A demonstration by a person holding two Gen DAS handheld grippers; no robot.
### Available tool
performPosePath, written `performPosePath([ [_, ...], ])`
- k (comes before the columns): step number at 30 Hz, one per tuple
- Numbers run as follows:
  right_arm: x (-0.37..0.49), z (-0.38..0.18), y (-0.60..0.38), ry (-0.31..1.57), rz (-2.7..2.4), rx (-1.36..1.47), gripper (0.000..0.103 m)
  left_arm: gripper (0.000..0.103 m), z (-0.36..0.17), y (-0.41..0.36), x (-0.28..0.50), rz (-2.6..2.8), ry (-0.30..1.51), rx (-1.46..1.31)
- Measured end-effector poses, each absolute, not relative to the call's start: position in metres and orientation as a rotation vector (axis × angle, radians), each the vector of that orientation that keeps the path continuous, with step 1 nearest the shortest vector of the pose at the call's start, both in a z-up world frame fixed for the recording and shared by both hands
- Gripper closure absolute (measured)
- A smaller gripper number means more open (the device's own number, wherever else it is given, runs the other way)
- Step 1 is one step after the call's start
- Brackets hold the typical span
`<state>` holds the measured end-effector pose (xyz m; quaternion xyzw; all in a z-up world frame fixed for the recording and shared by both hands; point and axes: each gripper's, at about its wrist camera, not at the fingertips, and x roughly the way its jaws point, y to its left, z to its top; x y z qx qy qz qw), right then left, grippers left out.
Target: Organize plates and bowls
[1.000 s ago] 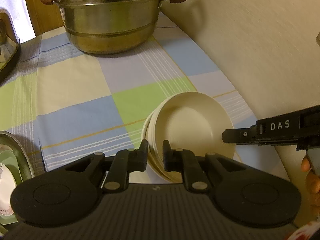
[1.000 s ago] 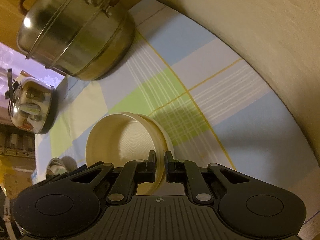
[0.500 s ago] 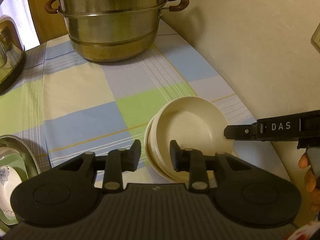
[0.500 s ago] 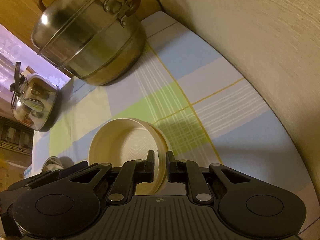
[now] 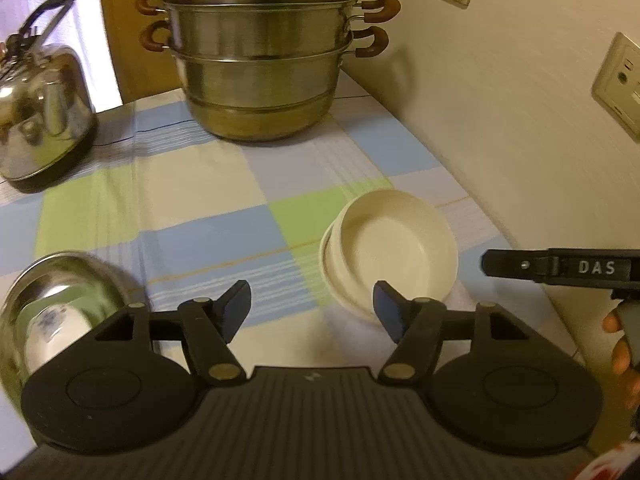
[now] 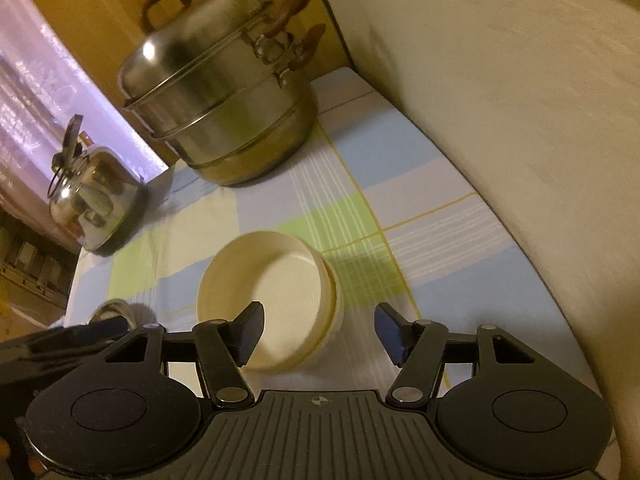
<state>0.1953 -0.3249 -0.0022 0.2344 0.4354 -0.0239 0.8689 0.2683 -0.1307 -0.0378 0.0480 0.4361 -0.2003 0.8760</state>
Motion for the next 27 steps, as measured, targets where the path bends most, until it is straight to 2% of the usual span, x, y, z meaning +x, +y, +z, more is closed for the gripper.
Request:
performPosePath([
  [15, 0.120, -0.011, -0.286, 0.970, -0.018, 0.443, 0.039, 0.037, -0.055, -0.065, 0.185, -0.371, 1.015, 0.058],
  [27, 0.090, -0.033, -0.257, 1.088, 0.016, 0.394, 0.039, 0.037, -0.077, -0.055, 0.147, -0.396, 1.118, 0.057],
])
